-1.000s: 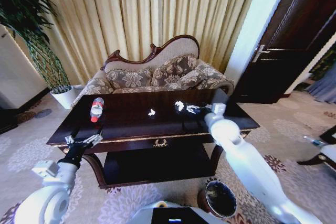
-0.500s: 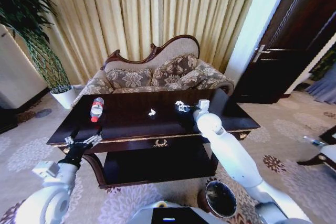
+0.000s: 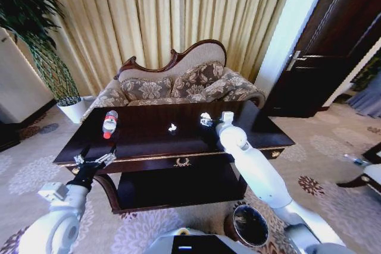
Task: Move to the front of the table and place the trash on the table into the trash bin.
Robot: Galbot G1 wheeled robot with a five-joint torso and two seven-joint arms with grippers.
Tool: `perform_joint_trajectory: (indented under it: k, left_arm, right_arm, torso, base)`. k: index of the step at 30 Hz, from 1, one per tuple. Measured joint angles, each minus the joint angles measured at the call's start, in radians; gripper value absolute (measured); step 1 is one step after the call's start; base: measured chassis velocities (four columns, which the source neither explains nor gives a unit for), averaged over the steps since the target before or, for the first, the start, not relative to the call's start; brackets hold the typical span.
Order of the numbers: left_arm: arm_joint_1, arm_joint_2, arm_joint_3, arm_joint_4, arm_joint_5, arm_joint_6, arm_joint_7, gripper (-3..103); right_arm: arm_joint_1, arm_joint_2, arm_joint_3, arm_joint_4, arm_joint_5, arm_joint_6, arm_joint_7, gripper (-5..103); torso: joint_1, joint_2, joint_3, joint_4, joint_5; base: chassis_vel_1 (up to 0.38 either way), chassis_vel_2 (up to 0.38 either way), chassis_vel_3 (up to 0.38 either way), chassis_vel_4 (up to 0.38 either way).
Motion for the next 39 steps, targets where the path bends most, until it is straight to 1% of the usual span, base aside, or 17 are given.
perform_joint_trajectory:
  k: [11,18,19,20,21,24,25,28,29,30,31,33,34,37,39]
  left_arm:
    - [0.003,-0.002,-0.009,-0.001,-0.001,-0.002,0.001,100]
    - [0.002,-0.003,-0.009,-0.002,-0.001,-0.002,0.001,100]
    - [0.002,-0.004,-0.009,-0.003,-0.001,-0.003,0.001,100]
    - [0.002,-0.004,-0.008,-0.003,-0.001,-0.003,0.001,100]
    - [0.002,-0.004,-0.008,-0.003,-0.001,-0.003,0.001,100]
    - [0.002,-0.006,-0.007,-0.004,-0.001,-0.003,0.002,100]
    - [0.002,-0.006,-0.007,-0.004,-0.001,-0.003,0.002,100]
    - [0.003,-0.008,-0.005,-0.005,-0.001,-0.004,0.003,100]
    - [0.003,-0.008,-0.005,-0.005,-0.001,-0.004,0.003,100]
    - [0.003,-0.008,-0.005,-0.007,-0.001,-0.004,0.003,100]
    - [0.003,-0.008,-0.005,-0.007,-0.001,-0.004,0.003,100]
    - [0.003,-0.006,-0.005,-0.008,-0.001,-0.004,0.003,100]
    - [0.003,-0.006,-0.005,-0.008,-0.001,-0.004,0.003,100]
    - [0.004,-0.005,-0.006,-0.011,-0.001,-0.004,0.004,100]
    - [0.004,-0.006,-0.006,-0.012,-0.001,-0.005,0.005,100]
  right_arm:
    - [0.036,0.027,-0.011,-0.075,-0.026,0.004,-0.012,100]
    - [0.038,0.026,-0.008,-0.094,-0.052,0.005,-0.034,100]
    - [0.035,0.025,-0.006,-0.094,-0.059,0.005,-0.039,101]
    - [0.032,0.023,-0.005,-0.094,-0.066,0.006,-0.04,97]
    - [0.032,0.023,-0.005,-0.094,-0.066,0.006,-0.04,97]
    - [0.021,0.02,-0.001,-0.093,-0.081,0.01,-0.046,82]
    - [0.021,0.02,-0.001,-0.093,-0.081,0.01,-0.046,82]
    - [0.006,0.021,0.005,-0.09,-0.092,0.013,-0.052,65]
    - [0.006,0.021,0.005,-0.09,-0.092,0.013,-0.052,65]
    - [0.002,0.021,0.006,-0.088,-0.094,0.016,-0.053,60]
    - [0.002,0.021,0.006,-0.088,-0.094,0.016,-0.053,60]
    - [-0.001,0.021,0.008,-0.086,-0.096,0.02,-0.053,49]
    - [-0.001,0.021,0.008,-0.086,-0.096,0.02,-0.053,49]
    - [-0.005,0.018,0.011,-0.079,-0.099,0.028,-0.053,33]
    - [-0.007,0.016,0.013,-0.076,-0.099,0.031,-0.053,33]
  torso:
    - [0.0,0.0,0.0,0.0001,0.0001]
    - [0.0,0.0,0.0,0.0001,0.0001]
    - [0.0,0.0,0.0,0.0,0.0001]
    - [0.0,0.0,0.0,0.0,0.0001]
    - [0.0,0.0,0.0,0.0,0.0001]
    - [0.0,0.0,0.0,0.0,0.0001]
    - [0.0,0.0,0.0,0.0,0.0001]
    - [0.0,0.0,0.0,0.0,0.0001]
    - [0.0,0.0,0.0,0.0,0.0001]
    - [0.0,0.0,0.0,0.0,0.0001]
    - [0.0,0.0,0.0,0.0,0.0001]
    - [0.0,0.0,0.0,0.0001,0.0001]
    - [0.0,0.0,0.0,0.0001,0.0001]
    - [0.0,0.0,0.0,0.0,0.0001]
    - [0.0,0.0,0.0,0.0001,0.0001]
  base:
    - [0.0,0.0,0.0,0.0]
    - [0.0,0.0,0.0,0.0]
    - [0.0,0.0,0.0,0.0]
    - [0.0,0.0,0.0,0.0]
    - [0.0,0.0,0.0,0.0]
    - [0.0,0.0,0.0,0.0]
    - [0.0,0.0,0.0,0.0]
    - [0.0,0.0,0.0,0.0]
    - [0.0,0.0,0.0,0.0]
    - [0.0,0.0,0.0,0.0]
    - [0.0,0.0,0.0,0.0]
    - [0.0,0.0,0.0,0.0]
    - [0.0,0.0,0.0,0.0]
    - [0.0,0.0,0.0,0.0]
    - [0.0,0.0,0.0,0.0]
